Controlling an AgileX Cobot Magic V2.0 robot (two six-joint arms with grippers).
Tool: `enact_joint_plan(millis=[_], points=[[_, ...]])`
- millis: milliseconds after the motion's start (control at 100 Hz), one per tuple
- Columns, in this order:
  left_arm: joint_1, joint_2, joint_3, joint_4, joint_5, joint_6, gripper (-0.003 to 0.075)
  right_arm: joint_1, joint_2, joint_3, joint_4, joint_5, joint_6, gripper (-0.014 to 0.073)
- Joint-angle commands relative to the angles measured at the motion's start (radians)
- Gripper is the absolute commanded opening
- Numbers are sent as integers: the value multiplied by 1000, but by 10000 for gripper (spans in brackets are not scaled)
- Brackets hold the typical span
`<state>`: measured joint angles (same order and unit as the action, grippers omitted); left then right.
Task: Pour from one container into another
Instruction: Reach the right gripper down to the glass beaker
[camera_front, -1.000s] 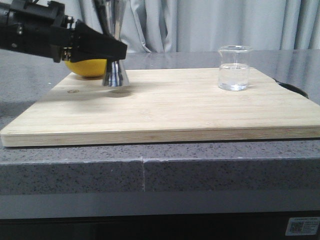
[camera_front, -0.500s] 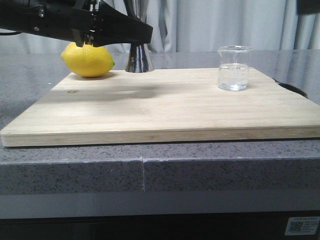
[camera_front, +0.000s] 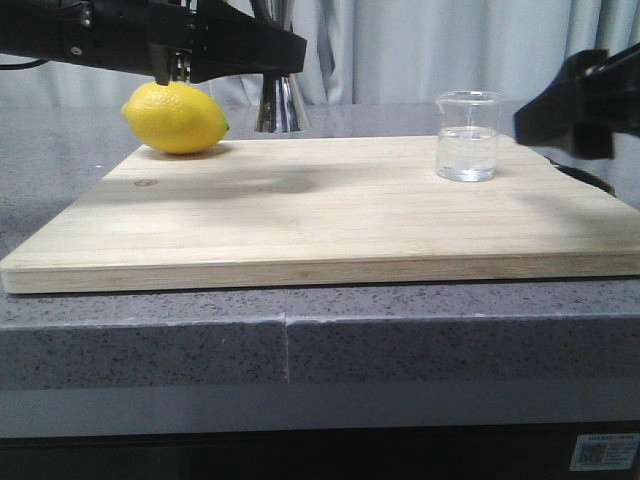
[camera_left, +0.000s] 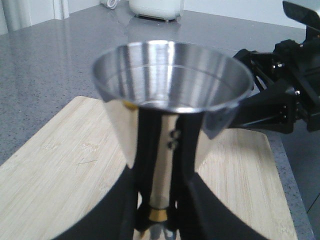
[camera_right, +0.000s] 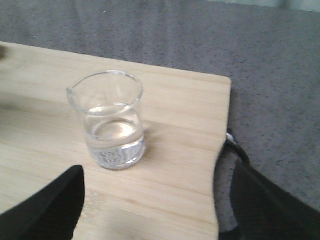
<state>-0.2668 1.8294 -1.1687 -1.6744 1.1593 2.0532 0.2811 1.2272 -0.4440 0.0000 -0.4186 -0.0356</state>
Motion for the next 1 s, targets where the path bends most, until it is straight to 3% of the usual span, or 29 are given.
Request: enact_joint_plan(millis=[0,990], points=[[-9,-55,-30,-80,109,-1,-19,32,5,-22,-12,-116,-5,541],[-9,-55,-30,-59,109,-1,-19,65,309,-28,-16,-566,-5,541]])
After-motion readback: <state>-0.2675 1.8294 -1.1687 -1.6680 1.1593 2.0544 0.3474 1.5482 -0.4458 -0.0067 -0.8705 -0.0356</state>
